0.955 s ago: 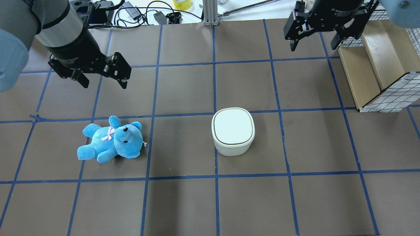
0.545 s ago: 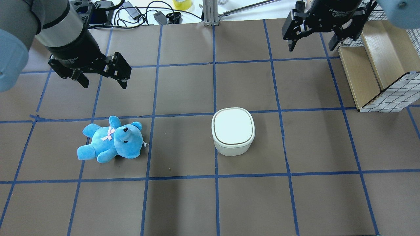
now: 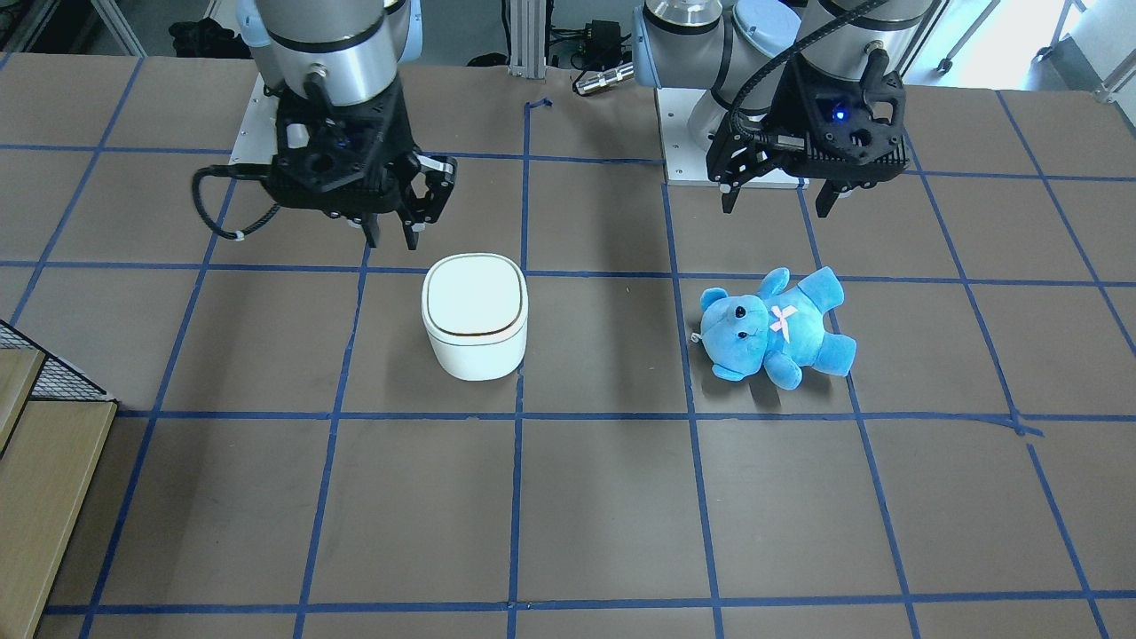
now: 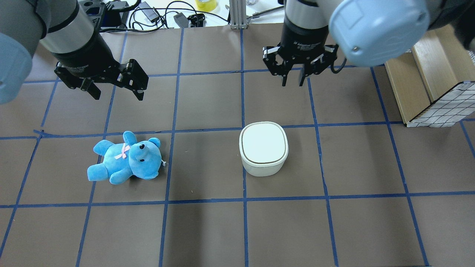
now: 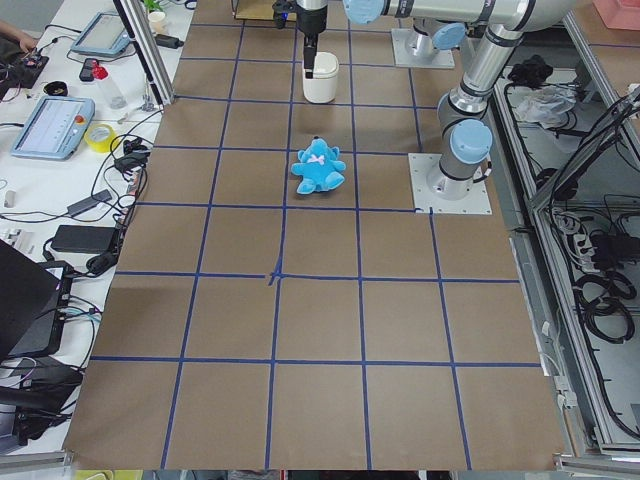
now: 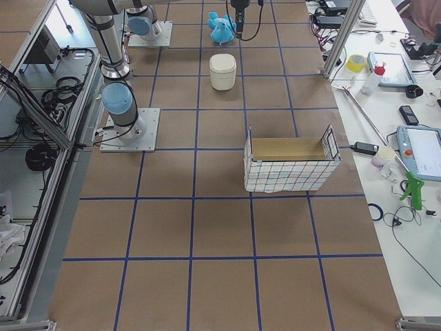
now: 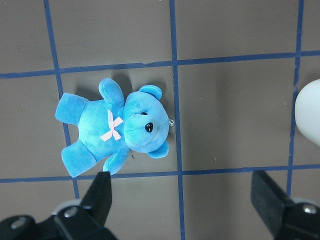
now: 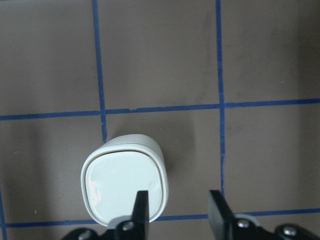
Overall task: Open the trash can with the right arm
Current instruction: 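Lower the right gripper onto the trash can lid's edge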
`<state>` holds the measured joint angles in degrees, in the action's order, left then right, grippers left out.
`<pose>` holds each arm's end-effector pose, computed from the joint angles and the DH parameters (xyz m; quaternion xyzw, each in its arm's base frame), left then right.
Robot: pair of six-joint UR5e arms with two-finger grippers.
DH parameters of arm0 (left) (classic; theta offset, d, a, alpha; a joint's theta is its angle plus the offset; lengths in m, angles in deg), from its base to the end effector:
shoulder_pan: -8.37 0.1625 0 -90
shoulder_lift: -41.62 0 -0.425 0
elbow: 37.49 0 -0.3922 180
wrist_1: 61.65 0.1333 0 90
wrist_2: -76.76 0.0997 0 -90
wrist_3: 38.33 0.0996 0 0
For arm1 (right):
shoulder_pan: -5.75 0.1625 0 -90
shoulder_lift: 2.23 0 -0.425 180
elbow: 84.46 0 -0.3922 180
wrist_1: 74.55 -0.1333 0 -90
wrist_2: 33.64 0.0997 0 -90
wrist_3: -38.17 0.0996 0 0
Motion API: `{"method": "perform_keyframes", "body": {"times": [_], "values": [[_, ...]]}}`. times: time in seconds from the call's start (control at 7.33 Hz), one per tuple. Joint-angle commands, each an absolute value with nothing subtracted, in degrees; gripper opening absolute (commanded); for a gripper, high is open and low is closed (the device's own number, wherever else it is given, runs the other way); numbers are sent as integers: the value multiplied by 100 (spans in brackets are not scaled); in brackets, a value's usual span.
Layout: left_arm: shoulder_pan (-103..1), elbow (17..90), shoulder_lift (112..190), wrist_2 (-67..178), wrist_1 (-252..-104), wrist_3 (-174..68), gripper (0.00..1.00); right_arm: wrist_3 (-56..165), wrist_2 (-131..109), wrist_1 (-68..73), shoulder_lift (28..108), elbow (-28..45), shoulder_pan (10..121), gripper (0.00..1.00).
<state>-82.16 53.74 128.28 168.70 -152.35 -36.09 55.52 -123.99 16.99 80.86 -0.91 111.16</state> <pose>-0.1343 -0.4681 0.5042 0.0240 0.9995 -0.0120 0.0171 0.2727 -0.4900 0.4836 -0.0170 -0.9998 0.0099 0.0003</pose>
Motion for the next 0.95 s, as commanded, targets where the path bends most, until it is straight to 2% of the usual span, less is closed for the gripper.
{"method": "perform_keyframes", "body": {"times": [0.0, 0.14, 0.41, 0.82], "values": [[-8216, 5374, 12828, 16870, -15235, -3614, 100, 5803, -12399, 2358, 7986, 742, 11516, 0], [-8216, 5374, 12828, 16870, -15235, -3605, 100, 5812, -12399, 3102, 7986, 1270, 11526, 0], [-8216, 5374, 12828, 16870, -15235, -3614, 100, 5795, -12408, 3566, 7960, 1967, 11526, 0], [-8216, 5374, 12828, 16870, -15235, -3605, 100, 5742, -12408, 3602, 7776, 2145, 11526, 0]]}}
